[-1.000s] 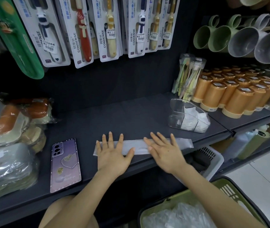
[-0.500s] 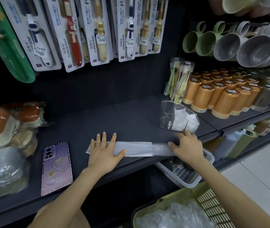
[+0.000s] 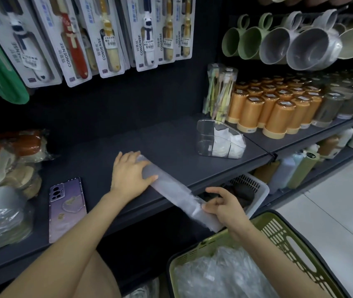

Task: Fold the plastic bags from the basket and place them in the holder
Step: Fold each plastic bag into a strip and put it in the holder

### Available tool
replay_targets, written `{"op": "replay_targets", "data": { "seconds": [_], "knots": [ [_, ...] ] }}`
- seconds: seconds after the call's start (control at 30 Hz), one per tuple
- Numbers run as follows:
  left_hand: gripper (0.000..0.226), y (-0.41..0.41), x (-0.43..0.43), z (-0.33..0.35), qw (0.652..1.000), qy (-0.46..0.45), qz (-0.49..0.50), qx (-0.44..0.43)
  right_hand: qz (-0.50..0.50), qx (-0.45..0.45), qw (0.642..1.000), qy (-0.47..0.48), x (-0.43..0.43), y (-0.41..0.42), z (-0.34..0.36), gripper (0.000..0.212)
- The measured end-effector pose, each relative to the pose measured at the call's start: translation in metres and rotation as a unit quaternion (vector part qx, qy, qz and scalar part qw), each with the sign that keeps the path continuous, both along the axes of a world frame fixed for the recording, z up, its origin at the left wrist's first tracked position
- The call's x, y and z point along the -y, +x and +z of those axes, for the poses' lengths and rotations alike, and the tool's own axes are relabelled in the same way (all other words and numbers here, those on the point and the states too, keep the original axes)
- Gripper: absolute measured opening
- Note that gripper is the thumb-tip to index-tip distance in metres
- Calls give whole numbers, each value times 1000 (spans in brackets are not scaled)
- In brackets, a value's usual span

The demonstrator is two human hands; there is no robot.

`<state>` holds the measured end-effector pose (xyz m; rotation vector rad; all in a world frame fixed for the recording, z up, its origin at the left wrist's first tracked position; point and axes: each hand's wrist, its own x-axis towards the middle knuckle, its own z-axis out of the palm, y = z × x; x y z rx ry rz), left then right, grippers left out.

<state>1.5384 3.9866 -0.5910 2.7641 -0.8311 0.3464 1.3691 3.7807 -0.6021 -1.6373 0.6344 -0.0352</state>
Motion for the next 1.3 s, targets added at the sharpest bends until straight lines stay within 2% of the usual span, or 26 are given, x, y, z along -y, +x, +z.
{"op": "replay_targets", "data": {
  "seconds": [0.07,0.1,0.17,0.23,0.33,0.43,0.5,0.57,0.63,0.73,0.87,1.07,1.2,1.3],
  "knots": [
    [53,-21,5,-1,992,-124,-31,23,-7,-7,999,41,-5,-2,8,32],
    [43,-33,6,-1,984,-163,-74,1,-13,-11,997,70,-7,-3,12,29],
    [42,-60,7,-3,965,-173,-183,-68,-27,-16,991,129,-10,-2,18,25],
    [51,-73,8,-10,953,-134,-248,-108,-45,-21,982,181,-12,0,23,21],
    [47,-75,13,-19,962,-140,-213,-99,-64,-15,965,255,-16,9,33,16],
    [28,-72,20,-18,964,-202,-156,-76,-47,7,950,310,-20,23,50,13],
    [14,-68,23,-15,958,-245,-96,-111,-38,30,936,348,-23,36,61,11],
    [13,-59,26,-9,938,-292,-26,-183,-49,54,929,363,-25,50,71,14],
    [13,-48,26,-2,892,-360,25,-272,-40,63,944,321,-27,66,76,23],
    [10,-36,23,4,810,-448,59,-373,-3,32,982,186,-34,87,69,24],
    [12,-28,19,7,753,-475,76,-449,58,-8,997,59,-48,100,52,32],
    [10,-27,20,8,721,-486,103,-483,63,-12,997,-38,-53,99,35,25],
    [8,-30,18,9,689,-500,105,-514,81,-25,993,-84,-51,99,30,6],
    [17,-25,13,10,667,-511,115,-530,104,-31,987,-118,-49,101,29,15]
  ]
}}
